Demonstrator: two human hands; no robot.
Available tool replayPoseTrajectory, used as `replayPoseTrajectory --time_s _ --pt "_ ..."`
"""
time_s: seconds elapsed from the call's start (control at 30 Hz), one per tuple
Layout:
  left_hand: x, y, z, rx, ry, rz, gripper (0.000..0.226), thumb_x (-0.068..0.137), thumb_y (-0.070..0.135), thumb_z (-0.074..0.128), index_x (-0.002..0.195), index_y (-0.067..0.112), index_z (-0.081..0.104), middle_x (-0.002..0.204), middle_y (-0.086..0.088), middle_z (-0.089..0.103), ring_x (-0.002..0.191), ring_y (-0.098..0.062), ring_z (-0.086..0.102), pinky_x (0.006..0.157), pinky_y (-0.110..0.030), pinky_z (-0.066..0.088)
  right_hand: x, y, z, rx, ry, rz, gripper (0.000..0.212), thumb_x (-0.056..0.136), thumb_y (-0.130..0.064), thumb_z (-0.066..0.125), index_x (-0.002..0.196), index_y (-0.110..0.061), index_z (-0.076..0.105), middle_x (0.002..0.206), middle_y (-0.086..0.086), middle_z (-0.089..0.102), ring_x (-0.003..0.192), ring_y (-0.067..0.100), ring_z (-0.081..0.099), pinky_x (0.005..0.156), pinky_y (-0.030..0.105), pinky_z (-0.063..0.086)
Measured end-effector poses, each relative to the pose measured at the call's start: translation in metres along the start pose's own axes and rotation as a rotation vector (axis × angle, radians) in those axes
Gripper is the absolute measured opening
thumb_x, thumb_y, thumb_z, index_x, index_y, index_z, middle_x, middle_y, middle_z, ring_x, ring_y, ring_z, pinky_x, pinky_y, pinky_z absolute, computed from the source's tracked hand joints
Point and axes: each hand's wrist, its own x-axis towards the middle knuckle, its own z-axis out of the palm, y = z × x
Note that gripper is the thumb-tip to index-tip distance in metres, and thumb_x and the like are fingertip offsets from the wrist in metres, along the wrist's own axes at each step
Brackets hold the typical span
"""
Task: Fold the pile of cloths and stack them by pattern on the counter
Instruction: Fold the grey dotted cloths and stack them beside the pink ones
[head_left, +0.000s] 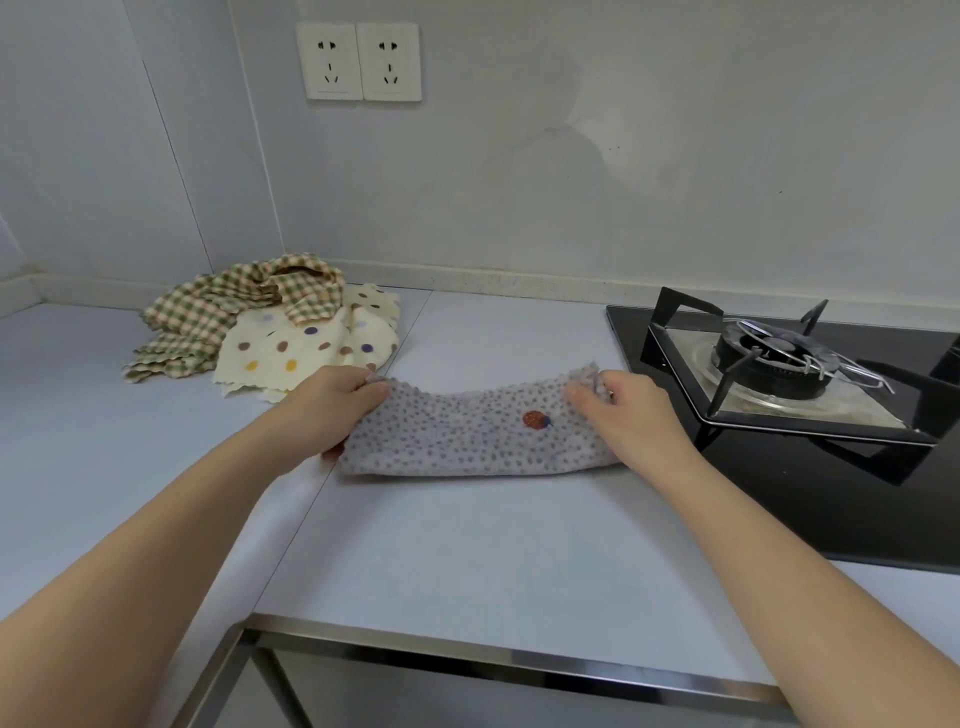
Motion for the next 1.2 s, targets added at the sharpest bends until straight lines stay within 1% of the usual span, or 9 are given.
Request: replayPoseTrajectory --time_s 0.17,0.3,0.4,0.6,0.7,0.93,1.03,1.13,1.2 --pt "-0.002 0.001 0.001 0.144 -0.077 -0.087 0.031 0.099 0.024 0.048 0.077 0.003 0.054 0.054 -0.004 0.042 0.039 -0.013 0.036 0.037 -0.021 0.028 -0.002 0.0 0.0 -0.185 -0.076 0.017 0.051 0.089 -0.038 0.064 0.06 -0.016 0.029 0.054 0.001 0.033 0.052 0.017 0.031 0.052 0.032 0.021" --pt "0.002 0.001 0.008 0.262 0.149 -0.008 0.035 0.098 0.024 0.045 0.067 0.007 0.046 0.064 -0.003 0.045 0.062 -0.018 0.042 0.052 -0.029 0.028 -0.004 -0.004 0.001 -0.217 -0.025 -0.039 0.045 0.092 -0.026 0.056 0.059 -0.016 0.029 0.052 -0.003 0.035 0.051 0.015 0.033 0.05 0.031 0.024" --pt "0.001 -0.004 0.017 0.318 0.291 0.066 0.038 0.099 0.022 0.041 0.064 0.008 0.04 0.063 -0.006 0.046 0.062 -0.021 0.043 0.053 -0.032 0.027 -0.002 -0.005 0.002 -0.202 0.015 -0.067 0.044 0.095 -0.024 0.054 0.06 -0.016 0.029 0.052 -0.003 0.036 0.05 0.012 0.033 0.048 0.025 0.024" --pt "-0.003 -0.013 0.037 0.514 0.493 0.146 0.028 0.101 0.02 0.039 0.077 0.007 0.045 0.061 -0.005 0.046 0.056 -0.022 0.042 0.048 -0.031 0.026 0.001 -0.003 0.013 -0.337 -0.01 -0.036 0.03 0.1 -0.031 0.046 0.072 -0.02 0.04 0.064 -0.003 0.048 0.067 0.024 0.048 0.05 0.031 0.031" --pt "-0.002 -0.015 0.04 0.624 0.512 0.137 0.026 0.102 0.021 0.039 0.083 0.006 0.049 0.059 -0.001 0.039 0.055 -0.019 0.039 0.048 -0.03 0.026 0.0 -0.007 0.016 -0.504 -0.022 -0.035 0.017 0.099 -0.03 0.042 0.092 -0.016 0.049 0.077 0.002 0.054 0.073 0.028 0.05 0.058 0.031 0.037" --pt "0.001 -0.018 0.044 0.724 0.544 0.144 0.014 0.096 0.005 0.052 0.086 0.0 0.061 0.063 -0.013 0.052 0.055 -0.022 0.04 0.052 -0.03 0.032 -0.003 -0.009 0.019 -0.653 0.012 -0.061 0.019 0.101 -0.024 0.036 0.107 -0.014 0.051 0.078 0.004 0.053 0.069 0.027 0.046 0.057 0.032 0.034" --pt "0.001 -0.017 0.043 0.83 0.497 0.06 0.012 0.098 0.009 0.046 0.093 0.007 0.056 0.07 -0.01 0.053 0.06 -0.023 0.041 0.051 -0.03 0.029 -0.003 -0.008 0.021 -0.664 0.02 -0.065 0.019 0.101 -0.022 0.035 0.11 -0.015 0.05 0.076 0.005 0.053 0.068 0.028 0.047 0.056 0.031 0.033" --pt "0.001 -0.018 0.044 0.882 0.526 0.112 0.012 0.09 0.003 0.058 0.079 0.006 0.057 0.058 -0.008 0.05 0.046 -0.017 0.03 0.043 -0.022 0.016 -0.002 -0.008 0.024 -0.699 0.026 -0.045 0.018 0.1 -0.019 0.037 0.112 -0.016 0.049 0.069 0.002 0.048 0.067 0.028 0.047 0.051 0.03 0.028" --pt "-0.002 -0.017 0.046 0.956 0.488 0.088 0.01 0.092 0.005 0.055 0.084 0.011 0.054 0.06 -0.002 0.044 0.046 -0.015 0.03 0.041 -0.023 0.011 -0.003 -0.01 0.024 -0.73 0.012 -0.017 0.019 0.099 -0.022 0.04 0.117 -0.016 0.045 0.067 -0.001 0.044 0.066 0.026 0.047 0.05 0.029 0.026"
